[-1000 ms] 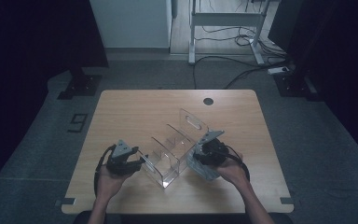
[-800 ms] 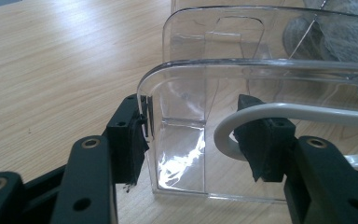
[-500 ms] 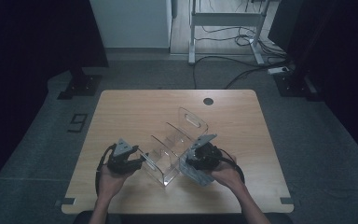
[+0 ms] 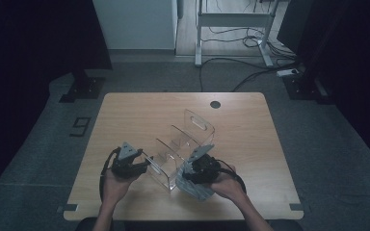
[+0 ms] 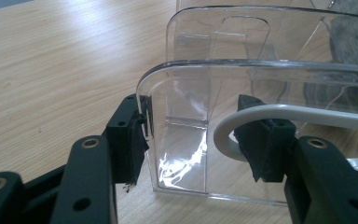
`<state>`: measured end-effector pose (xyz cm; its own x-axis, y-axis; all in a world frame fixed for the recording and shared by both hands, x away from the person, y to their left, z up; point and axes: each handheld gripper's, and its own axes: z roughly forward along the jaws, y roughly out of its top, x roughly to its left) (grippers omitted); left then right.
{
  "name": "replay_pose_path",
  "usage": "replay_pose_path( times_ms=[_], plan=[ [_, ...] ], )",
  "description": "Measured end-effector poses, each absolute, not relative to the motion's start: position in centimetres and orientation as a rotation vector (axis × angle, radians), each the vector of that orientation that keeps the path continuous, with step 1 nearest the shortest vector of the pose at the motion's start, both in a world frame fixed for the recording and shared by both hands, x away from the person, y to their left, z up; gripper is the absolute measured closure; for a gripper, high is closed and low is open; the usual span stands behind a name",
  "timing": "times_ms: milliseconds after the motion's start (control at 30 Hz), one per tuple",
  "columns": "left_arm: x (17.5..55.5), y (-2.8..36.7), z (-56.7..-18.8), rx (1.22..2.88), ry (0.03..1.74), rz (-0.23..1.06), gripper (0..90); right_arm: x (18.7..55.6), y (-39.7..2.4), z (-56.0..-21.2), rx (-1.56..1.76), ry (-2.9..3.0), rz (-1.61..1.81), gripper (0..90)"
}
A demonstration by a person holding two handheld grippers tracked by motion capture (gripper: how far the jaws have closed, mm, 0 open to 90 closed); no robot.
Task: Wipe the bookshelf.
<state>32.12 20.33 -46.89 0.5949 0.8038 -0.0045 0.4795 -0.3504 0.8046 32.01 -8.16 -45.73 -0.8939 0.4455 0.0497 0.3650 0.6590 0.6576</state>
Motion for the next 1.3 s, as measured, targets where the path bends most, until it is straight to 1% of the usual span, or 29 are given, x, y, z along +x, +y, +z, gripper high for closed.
replay_pose_path(
  times_ms=[900,1133,1300],
  plan=[
    [31.9,20.0,-46.9,2.006,1.052,0.53,45.2,28.6,-4.1,-45.9,0.465,2.896,1.073,64.6],
    [32.0,20.3,-47.0,1.988,1.045,0.533,45.0,28.8,-4.7,-45.7,0.488,2.893,1.089,65.6],
    [32.2,20.6,-47.2,1.977,1.036,0.539,44.8,29.6,-6.1,-45.1,0.55,2.85,1.078,65.4]
  ],
)
